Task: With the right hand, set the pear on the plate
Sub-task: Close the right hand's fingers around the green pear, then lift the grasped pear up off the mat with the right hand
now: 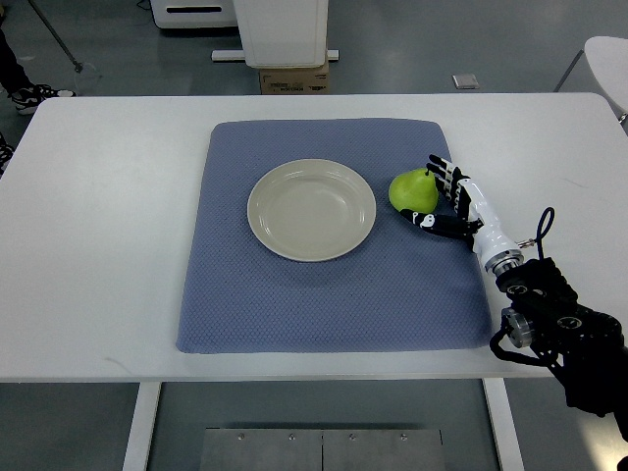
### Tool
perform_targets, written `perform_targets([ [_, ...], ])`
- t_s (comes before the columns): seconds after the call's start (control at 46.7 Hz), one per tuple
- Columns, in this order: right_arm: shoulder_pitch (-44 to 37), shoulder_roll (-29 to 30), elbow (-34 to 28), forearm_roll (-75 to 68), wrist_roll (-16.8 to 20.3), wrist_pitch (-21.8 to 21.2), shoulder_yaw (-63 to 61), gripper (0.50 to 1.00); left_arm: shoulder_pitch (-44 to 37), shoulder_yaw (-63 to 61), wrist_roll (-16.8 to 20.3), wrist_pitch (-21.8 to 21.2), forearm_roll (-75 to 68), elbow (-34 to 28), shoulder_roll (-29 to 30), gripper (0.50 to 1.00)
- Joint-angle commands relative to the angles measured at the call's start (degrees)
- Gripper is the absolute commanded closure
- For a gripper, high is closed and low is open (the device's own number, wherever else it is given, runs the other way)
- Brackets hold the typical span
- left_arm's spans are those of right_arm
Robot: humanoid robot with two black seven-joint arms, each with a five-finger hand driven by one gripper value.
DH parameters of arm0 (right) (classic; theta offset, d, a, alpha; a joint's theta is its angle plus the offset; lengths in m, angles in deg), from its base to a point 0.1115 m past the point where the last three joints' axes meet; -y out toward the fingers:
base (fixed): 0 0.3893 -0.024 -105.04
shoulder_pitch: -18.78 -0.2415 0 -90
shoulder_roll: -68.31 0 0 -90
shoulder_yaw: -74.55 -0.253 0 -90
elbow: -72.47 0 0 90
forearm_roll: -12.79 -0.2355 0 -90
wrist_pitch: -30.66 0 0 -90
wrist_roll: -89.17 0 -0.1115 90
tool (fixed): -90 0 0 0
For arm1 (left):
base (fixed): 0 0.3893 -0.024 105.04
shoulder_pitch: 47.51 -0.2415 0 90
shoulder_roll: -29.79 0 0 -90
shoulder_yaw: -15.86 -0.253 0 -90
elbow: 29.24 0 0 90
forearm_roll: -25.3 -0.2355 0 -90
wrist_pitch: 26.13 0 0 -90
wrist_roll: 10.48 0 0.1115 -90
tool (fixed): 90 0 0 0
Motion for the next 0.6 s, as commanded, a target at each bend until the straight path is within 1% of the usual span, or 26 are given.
perform_targets([
  [0.0,-0.28,-0.02,-0.1,0.01,-0.02,0.01,1.16,0.776,0.0,0.0,0.06,0.0,0.0,0.0,0.0,0.5],
  [0.043,-0.36,-0.02,-0.1,0.01,-0.02,0.09,1.34,0.864,0.0,0.0,-0.03,0.0,0.0,0.0,0.0,0.5],
  [0.086,-0.36,0.07,-0.02,0.01,-0.02,0.18,1.34,0.925,0.0,0.0,0.06,0.0,0.0,0.0,0.0,0.5],
  [0.128,-0.54,0.07,-0.02,0.01,-0.02,0.27,1.34,1.0,0.0,0.0,-0.03,0.0,0.0,0.0,0.0,0.5],
  [0.278,-1.5,0.07,-0.02,-0.08,-0.02,0.8,1.16,1.0,0.0,0.0,0.05,0.0,0.0,0.0,0.0,0.5],
  [0.385,-2.21,0.07,-0.02,-0.17,-0.02,3.52,1.08,1.0,0.0,0.0,-0.03,0.0,0.0,0.0,0.0,0.5],
  [0.578,-4.05,0.07,-0.1,-0.61,-0.02,6.16,0.81,1.0,0.0,0.0,0.06,0.0,0.0,0.0,0.0,0.5],
])
